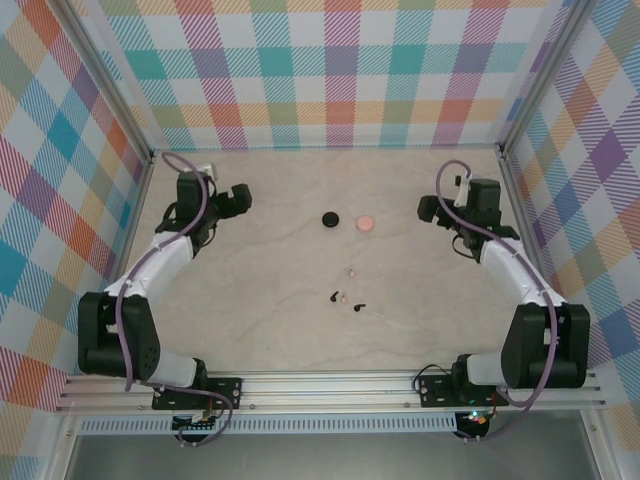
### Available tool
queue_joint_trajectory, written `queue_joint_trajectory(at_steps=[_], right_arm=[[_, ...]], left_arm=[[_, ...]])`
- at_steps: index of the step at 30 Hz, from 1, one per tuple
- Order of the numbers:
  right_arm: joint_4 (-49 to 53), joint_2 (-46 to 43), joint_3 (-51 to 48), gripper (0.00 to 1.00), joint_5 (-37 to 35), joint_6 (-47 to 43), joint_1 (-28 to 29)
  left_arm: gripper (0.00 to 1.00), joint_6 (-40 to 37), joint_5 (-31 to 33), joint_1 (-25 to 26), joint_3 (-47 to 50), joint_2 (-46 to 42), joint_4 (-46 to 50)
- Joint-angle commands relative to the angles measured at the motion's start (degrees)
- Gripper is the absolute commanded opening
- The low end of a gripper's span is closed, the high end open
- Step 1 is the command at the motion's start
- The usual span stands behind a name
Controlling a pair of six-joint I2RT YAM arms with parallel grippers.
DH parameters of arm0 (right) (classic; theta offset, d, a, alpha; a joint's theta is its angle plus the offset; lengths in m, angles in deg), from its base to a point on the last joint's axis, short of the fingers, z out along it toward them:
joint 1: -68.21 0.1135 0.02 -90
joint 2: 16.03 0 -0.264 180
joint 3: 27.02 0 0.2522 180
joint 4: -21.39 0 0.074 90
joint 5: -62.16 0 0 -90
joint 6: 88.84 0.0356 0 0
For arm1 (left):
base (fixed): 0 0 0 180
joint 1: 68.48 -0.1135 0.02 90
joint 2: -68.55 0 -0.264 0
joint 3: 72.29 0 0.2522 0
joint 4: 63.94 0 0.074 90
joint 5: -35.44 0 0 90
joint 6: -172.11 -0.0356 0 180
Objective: Insert the wireless bluetooth earbuds into the charging case
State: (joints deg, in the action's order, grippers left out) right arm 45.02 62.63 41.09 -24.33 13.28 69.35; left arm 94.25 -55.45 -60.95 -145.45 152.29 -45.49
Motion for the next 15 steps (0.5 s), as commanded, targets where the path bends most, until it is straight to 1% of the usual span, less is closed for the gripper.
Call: queue_joint_trajectory(at_steps=[1, 3, 4, 6, 8, 10, 12, 15], right_arm=[[11.31, 3.63, 5.54, 1.00, 5.03, 4.91, 2.60], [12.68, 6.21, 8.56, 1.00, 6.38, 4.52, 4.80], [13.35, 7.56, 10.18, 1.00, 7.18, 4.20, 5.78], [14.73, 11.30, 13.87, 1.00, 8.44, 3.50, 8.19], [16.63, 15.18, 18.02, 1.00, 9.27, 3.16, 10.23], [18.30, 18.50, 21.67, 0.99, 9.97, 2.96, 12.45], [19.39, 21.60, 24.52, 0.95, 10.40, 3.40, 14.46], [20.07, 25.63, 27.69, 0.84, 12.16, 4.74, 16.95]], left_arm=[[1.00, 3.77, -6.42, 3.55, -5.65, 5.30, 10.74], [1.00, 4.23, -9.89, 5.53, -10.83, 9.66, 14.07], [0.98, 4.26, -11.39, 6.34, -12.90, 11.72, 15.14], [0.92, 4.53, -13.73, 8.24, -17.45, 15.98, 17.45], [0.90, 4.38, -15.13, 9.77, -20.89, 19.29, 18.61], [0.85, 4.54, -16.23, 10.71, -24.83, 22.87, 19.65], [0.74, 4.41, -19.26, 11.14, -29.71, 27.18, 21.03], [0.66, 4.94, -20.62, 11.50, -37.33, 33.49, 24.47]])
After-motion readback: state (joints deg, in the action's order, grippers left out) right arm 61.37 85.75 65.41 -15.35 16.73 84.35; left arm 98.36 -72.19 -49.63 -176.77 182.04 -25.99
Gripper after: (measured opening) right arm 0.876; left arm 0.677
